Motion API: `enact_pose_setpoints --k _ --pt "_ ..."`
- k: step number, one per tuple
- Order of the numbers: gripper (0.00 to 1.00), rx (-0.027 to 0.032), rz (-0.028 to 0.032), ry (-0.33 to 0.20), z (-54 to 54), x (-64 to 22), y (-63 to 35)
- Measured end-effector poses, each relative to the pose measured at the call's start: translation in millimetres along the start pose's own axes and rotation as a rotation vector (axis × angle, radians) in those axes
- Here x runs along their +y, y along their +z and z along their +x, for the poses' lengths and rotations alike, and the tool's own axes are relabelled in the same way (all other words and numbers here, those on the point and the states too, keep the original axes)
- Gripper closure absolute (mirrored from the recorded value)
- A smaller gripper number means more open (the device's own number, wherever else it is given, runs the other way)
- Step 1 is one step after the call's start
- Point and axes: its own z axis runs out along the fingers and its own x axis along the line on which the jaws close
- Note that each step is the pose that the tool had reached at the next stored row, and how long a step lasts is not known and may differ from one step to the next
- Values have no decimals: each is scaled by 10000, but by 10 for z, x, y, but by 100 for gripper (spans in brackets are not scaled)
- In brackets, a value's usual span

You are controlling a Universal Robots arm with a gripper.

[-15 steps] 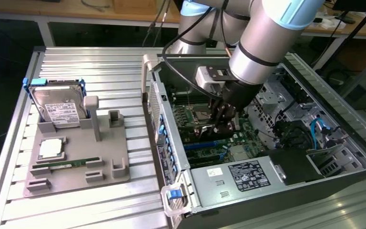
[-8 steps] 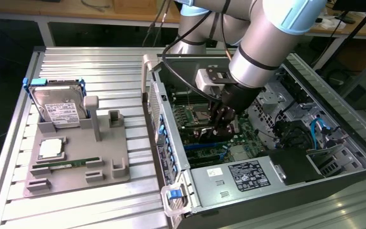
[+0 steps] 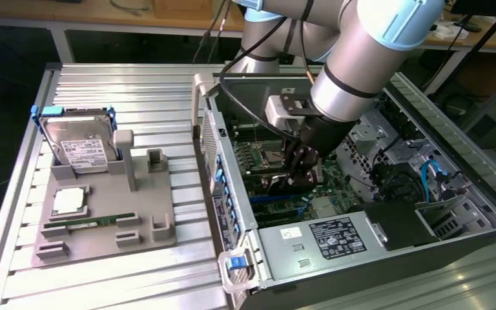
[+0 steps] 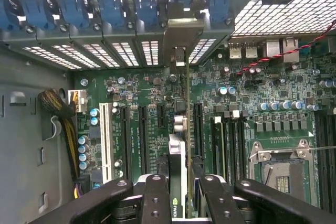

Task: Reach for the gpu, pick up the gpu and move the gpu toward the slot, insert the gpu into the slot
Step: 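Insert the gpu into the slot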

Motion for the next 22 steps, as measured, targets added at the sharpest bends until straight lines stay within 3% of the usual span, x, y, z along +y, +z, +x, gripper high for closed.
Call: enact_pose_setpoints --k 9,22 --pt "73 3 -41 16 3 32 58" --pt "73 16 -44 -130 3 45 62"
